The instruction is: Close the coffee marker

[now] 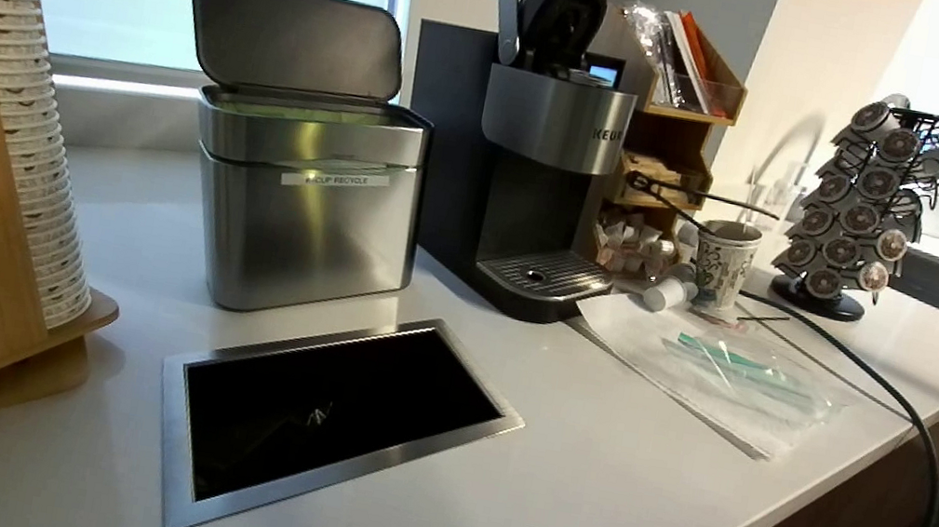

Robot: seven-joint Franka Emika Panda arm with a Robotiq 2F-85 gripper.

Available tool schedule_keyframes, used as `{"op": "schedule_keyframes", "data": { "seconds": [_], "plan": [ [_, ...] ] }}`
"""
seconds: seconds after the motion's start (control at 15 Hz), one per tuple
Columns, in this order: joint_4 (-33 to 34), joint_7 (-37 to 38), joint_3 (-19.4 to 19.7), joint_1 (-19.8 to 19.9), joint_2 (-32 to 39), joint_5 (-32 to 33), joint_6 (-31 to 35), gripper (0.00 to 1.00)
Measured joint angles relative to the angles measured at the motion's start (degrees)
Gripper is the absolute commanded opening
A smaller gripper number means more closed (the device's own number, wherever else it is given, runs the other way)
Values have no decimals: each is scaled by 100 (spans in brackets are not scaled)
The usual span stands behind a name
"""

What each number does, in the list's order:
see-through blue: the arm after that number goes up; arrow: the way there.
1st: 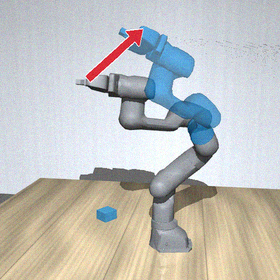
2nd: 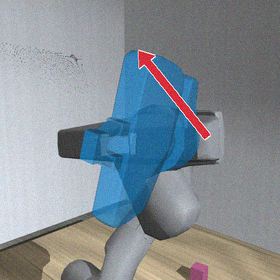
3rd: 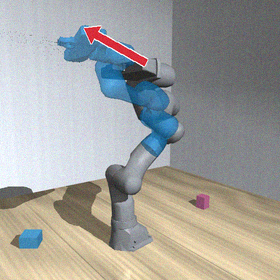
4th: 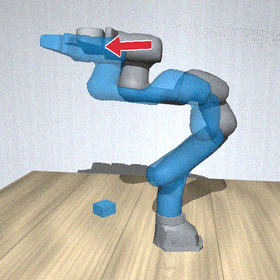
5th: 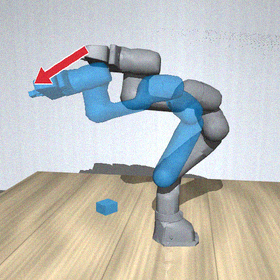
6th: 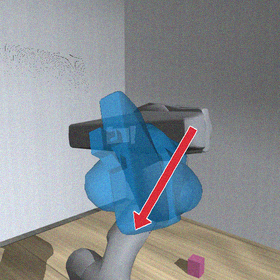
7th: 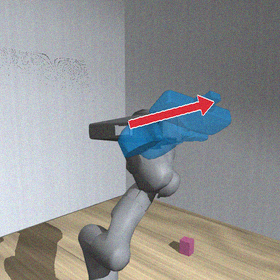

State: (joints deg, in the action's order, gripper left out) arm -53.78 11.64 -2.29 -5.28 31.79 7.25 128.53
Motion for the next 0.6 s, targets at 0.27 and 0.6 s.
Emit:
{"op": "schedule_keyframes", "data": {
  "seconds": [0.27,0.6],
  "plan": [
    [303,90,-35,27,206,-191,-82,100],
    [643,218,-37,81,385,-319,-647,100]
  ]
}}
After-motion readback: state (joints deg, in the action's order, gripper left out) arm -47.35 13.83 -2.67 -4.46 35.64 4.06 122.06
